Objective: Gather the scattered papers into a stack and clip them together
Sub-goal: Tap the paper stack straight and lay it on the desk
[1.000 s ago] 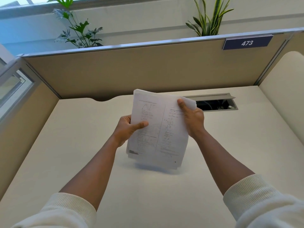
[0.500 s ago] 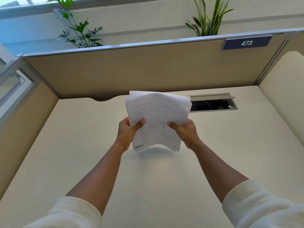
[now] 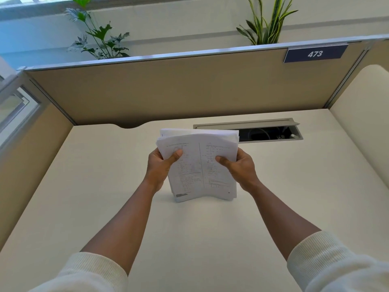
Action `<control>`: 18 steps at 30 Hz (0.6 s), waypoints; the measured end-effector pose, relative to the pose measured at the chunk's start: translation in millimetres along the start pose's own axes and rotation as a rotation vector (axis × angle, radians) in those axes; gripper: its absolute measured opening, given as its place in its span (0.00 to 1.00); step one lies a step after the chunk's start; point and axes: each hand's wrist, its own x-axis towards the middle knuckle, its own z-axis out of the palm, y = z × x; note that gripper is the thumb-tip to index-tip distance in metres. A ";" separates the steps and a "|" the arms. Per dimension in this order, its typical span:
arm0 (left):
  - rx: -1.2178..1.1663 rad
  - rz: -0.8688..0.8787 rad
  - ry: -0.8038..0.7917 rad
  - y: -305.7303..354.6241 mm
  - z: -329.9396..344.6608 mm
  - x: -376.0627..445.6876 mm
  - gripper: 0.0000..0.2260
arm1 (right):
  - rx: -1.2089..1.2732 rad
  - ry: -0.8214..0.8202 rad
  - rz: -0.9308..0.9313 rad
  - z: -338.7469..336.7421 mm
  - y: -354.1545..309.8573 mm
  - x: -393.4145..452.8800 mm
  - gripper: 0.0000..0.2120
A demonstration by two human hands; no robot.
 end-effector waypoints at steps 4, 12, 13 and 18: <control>-0.016 0.008 -0.044 8.0 -4.5 5.2 0.14 | 0.078 -0.067 0.037 -8.1 -7.1 1.9 0.16; -0.092 -0.030 -0.140 14.4 -4.0 5.4 0.18 | 0.308 -0.105 0.176 -12.3 -12.2 7.7 0.19; -0.080 -0.045 -0.163 12.3 -4.0 4.1 0.18 | 0.331 -0.083 0.184 -12.4 -11.7 8.0 0.19; 0.003 -0.123 -0.202 -1.5 -2.1 2.0 0.17 | 0.410 -0.027 0.171 -10.3 -14.1 8.4 0.16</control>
